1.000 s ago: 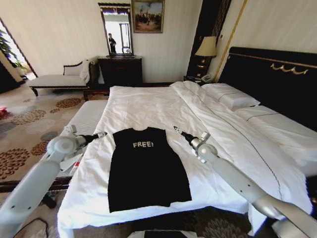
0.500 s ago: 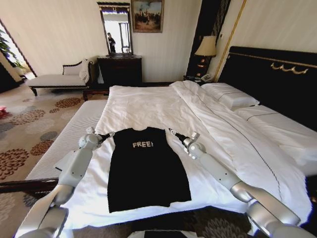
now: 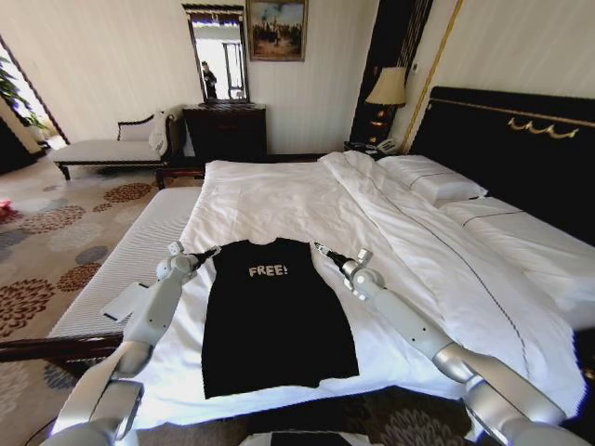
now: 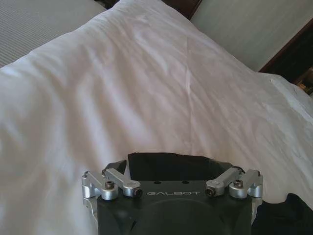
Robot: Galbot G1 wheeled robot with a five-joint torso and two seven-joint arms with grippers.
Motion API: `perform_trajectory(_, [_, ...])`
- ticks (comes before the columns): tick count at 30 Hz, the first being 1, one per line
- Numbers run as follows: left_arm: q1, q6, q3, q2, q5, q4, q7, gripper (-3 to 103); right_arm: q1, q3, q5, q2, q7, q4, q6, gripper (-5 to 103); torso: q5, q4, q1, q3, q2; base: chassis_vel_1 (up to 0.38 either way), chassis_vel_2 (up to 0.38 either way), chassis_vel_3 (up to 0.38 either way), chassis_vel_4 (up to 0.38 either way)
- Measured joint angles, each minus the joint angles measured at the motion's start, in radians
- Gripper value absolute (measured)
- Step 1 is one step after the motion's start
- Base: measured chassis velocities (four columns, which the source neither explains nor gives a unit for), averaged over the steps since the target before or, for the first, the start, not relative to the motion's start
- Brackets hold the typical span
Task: Fold the clothes on the bed.
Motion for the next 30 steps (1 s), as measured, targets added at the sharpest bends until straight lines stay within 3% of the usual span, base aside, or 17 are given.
perform_trajectory(2, [-0.006,-0.006,0.003,-0.002,0.012,0.006,0.003,87,-0.007,0.006,-0.001,-0.014,0.001,0.009,0.001,100,0.0001,0.0,0.0,0.0,0.0,0.0,0.0,0.0,0.0])
perform_trajectory(4, [-0.006,-0.006,0.004,-0.002,0.013,0.007,0.003,87,-0.009,0.008,-0.001,-0.017,0.001,0.011,0.001,100,0.0002,0.0002,0.0,0.0,0.0,0.0,0.0,0.0,0.0])
perform_trajectory(6, [-0.005,-0.002,0.005,0.001,0.015,0.007,-0.007,71,-0.013,0.013,-0.002,-0.024,0.002,0.019,0.002,100,0.0002,0.0,0.0,0.0,0.0,0.0,0.0,0.0,0.0])
perform_trajectory(8, [-0.002,0.003,0.005,0.003,0.014,0.005,-0.011,71,-0.015,0.014,-0.002,-0.026,0.002,0.022,0.003,100,0.0001,0.0001,0.0,0.0,0.0,0.0,0.0,0.0,0.0])
perform_trajectory(11, [0.025,0.022,0.003,0.022,0.0,-0.029,-0.025,52,-0.021,0.018,-0.004,-0.03,0.004,0.03,0.004,100,0.0,0.0004,0.0,0.0,0.0,0.0,0.0,0.0,0.0])
perform_trajectory(14, [0.05,0.026,-0.002,0.037,-0.014,-0.056,-0.03,53,-0.027,0.021,-0.008,-0.03,0.004,0.033,0.005,100,0.0001,0.0004,0.0,0.0,0.0,0.0,0.0,0.0,0.0])
perform_trajectory(15, [0.066,0.027,-0.006,0.047,-0.018,-0.068,-0.03,64,-0.031,0.022,-0.01,-0.03,0.004,0.035,0.006,100,0.0,0.0004,0.0,0.0,0.0,0.0,0.0,0.0,0.0])
perform_trajectory(17, [0.073,0.027,-0.008,0.052,-0.017,-0.071,-0.028,64,-0.033,0.023,-0.012,-0.03,0.004,0.036,0.006,100,0.0,0.0004,0.0,0.0,0.0,0.0,0.0,0.0,0.0])
perform_trajectory(21, [0.08,0.001,-0.019,0.045,-0.001,-0.05,-0.01,85,-0.041,0.023,-0.019,-0.03,0.013,0.045,0.007,100,0.0,0.0006,0.0,0.0,0.0,0.0,0.0,0.0,0.0])
perform_trajectory(23, [0.077,-0.004,-0.019,0.039,0.004,-0.043,-0.007,85,-0.042,0.022,-0.019,-0.03,0.017,0.048,0.008,100,-0.0001,0.0004,0.0,0.0,0.0,0.0,0.0,0.0,0.0])
perform_trajectory(27, [0.042,-0.024,-0.017,0.015,0.03,0.003,0.01,98,-0.045,0.02,-0.02,-0.037,0.025,0.062,0.008,100,0.0002,-0.0002,0.0,0.0,0.0,0.0,0.0,0.0,0.0])
perform_trajectory(30, [0.022,-0.035,-0.013,0.005,0.045,0.034,0.019,100,-0.044,0.02,-0.019,-0.041,0.026,0.064,0.009,100,0.0001,0.0001,0.0,0.0,0.0,0.0,0.0,0.0,0.0])
